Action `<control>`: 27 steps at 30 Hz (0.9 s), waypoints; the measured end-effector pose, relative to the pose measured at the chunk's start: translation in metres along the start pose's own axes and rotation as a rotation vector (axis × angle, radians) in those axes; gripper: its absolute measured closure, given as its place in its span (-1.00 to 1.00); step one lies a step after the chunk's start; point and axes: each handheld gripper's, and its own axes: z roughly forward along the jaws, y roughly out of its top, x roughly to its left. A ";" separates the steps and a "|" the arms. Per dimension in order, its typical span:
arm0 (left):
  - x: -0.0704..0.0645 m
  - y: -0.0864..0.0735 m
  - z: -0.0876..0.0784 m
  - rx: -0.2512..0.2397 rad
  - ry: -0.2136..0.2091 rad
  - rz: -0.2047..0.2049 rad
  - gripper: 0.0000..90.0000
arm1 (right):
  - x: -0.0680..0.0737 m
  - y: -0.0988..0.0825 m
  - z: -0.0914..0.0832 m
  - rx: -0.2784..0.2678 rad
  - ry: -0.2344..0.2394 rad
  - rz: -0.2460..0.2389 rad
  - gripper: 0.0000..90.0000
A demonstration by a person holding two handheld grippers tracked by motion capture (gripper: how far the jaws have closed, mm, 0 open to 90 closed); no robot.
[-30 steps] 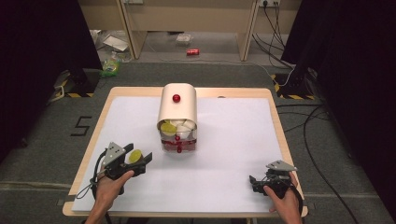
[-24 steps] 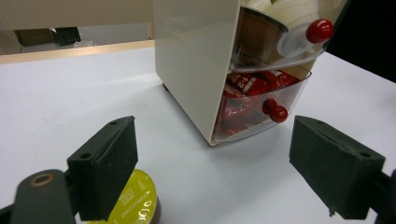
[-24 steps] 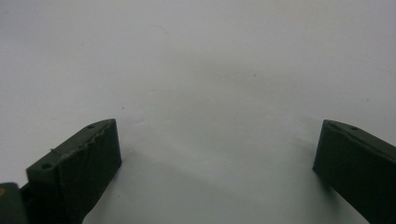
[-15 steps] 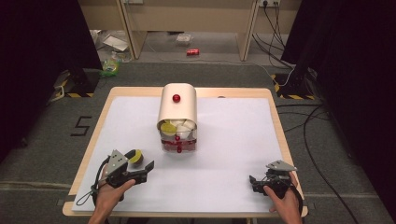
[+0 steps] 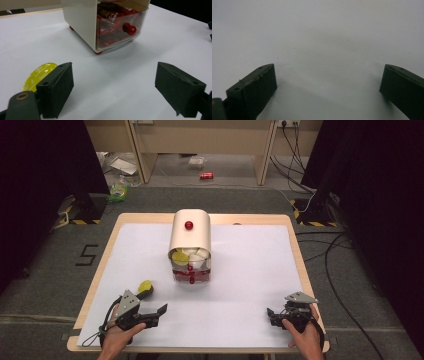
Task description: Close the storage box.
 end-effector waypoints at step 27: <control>-0.006 -0.027 -0.001 0.101 -0.004 0.083 -0.67 | 0.000 0.000 0.000 0.000 0.001 0.001 -0.98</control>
